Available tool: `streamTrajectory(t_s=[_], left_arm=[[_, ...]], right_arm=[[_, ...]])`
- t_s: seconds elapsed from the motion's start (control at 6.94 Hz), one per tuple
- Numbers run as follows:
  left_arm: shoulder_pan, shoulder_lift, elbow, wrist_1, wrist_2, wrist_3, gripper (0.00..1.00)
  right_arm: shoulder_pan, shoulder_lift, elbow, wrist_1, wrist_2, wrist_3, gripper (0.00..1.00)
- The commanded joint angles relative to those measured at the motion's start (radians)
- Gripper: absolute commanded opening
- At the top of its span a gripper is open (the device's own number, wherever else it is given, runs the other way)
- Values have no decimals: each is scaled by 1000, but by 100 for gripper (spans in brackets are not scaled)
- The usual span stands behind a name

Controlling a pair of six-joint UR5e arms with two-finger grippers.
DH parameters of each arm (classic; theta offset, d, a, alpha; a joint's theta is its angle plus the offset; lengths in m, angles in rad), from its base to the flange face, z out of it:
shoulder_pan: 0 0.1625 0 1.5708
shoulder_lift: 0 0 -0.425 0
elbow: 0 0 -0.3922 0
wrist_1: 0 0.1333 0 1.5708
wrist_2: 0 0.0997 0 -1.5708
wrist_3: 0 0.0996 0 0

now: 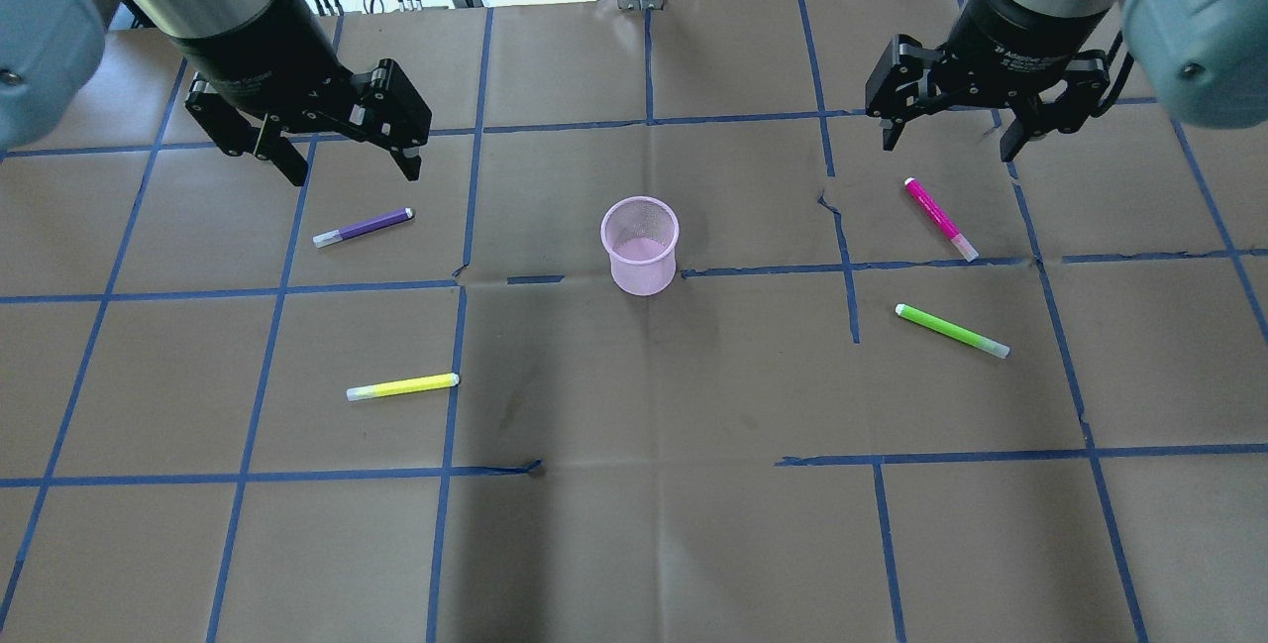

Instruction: Insert purple and pink pens into pink cup

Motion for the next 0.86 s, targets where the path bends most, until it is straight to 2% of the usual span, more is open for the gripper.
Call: streamTrajectory(t_s=[0.0,0.29,0.58,0.72], left_arm=[[3,5,-8,2,0,1,98],[6,2,-12,9,1,25,98],[18,-14,-15,26,3,251,98],[41,-63,-19,111,1,374,98]], right_arm=[[0,0,0,0,0,0,100],[-2,0,0,0,0,0,100],[-2,0,0,0,0,-2,100],[-5,1,0,-2,0,-11,100]])
